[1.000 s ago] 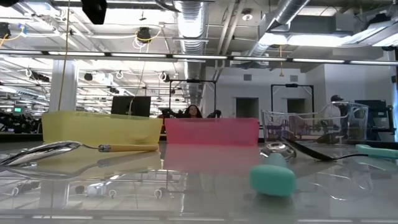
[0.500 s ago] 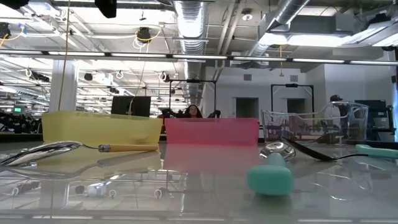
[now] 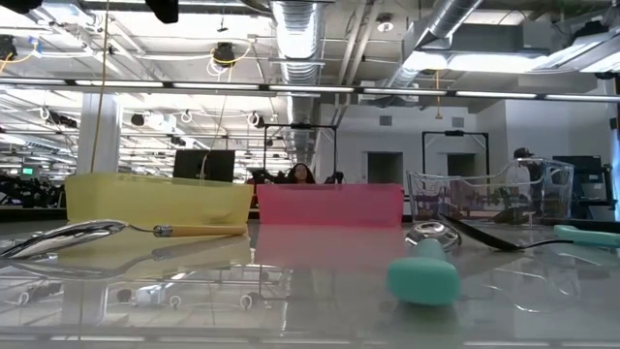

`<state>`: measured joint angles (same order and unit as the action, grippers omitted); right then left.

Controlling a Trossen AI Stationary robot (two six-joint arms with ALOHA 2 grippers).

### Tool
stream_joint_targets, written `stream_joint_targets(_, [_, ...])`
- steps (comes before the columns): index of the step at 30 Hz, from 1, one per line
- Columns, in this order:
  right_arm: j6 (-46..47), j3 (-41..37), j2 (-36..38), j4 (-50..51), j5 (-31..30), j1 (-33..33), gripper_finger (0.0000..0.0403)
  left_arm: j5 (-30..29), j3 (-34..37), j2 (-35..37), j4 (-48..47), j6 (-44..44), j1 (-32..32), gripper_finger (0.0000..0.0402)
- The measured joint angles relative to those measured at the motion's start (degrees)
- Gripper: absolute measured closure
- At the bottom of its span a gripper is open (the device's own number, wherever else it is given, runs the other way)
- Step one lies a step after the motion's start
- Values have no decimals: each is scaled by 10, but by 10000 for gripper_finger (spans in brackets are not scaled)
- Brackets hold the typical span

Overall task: Sort silverware by color (type)
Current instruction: Put the yellow spoon into the yellow bin

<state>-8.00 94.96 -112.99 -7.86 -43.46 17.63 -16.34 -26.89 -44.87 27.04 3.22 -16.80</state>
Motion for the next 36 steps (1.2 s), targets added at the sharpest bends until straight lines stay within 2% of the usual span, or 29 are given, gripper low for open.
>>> stream_joint_targets(5, [-1, 0, 0, -11, 0, -1, 337, 0, 0, -1, -19, 5, 0, 335])
stream_joint_targets(10, [-11, 0, 0, -14, -3, -2, 337, -14, 0, 0, -28, 18, 0, 369])
stream_joint_targets(16, [-11, 0, 0, -14, -4, -2, 329, -29, 0, 0, -25, 20, 0, 369])
stream_joint_targets(22, [-7, 0, 0, -16, -21, -1, 249, -40, 0, -1, -24, 19, 0, 382])
stream_joint_targets(26, [-15, 0, 1, 3, -48, 4, 219, -58, 0, -1, -20, 22, 0, 382])
stream_joint_targets(31, [-20, 0, 19, 41, -101, 17, 213, -68, 0, -1, -20, 22, 0, 382])
stream_joint_targets(36, [-25, 0, 50, 97, -143, 45, 223, -82, 0, 2, -20, 23, 0, 382])
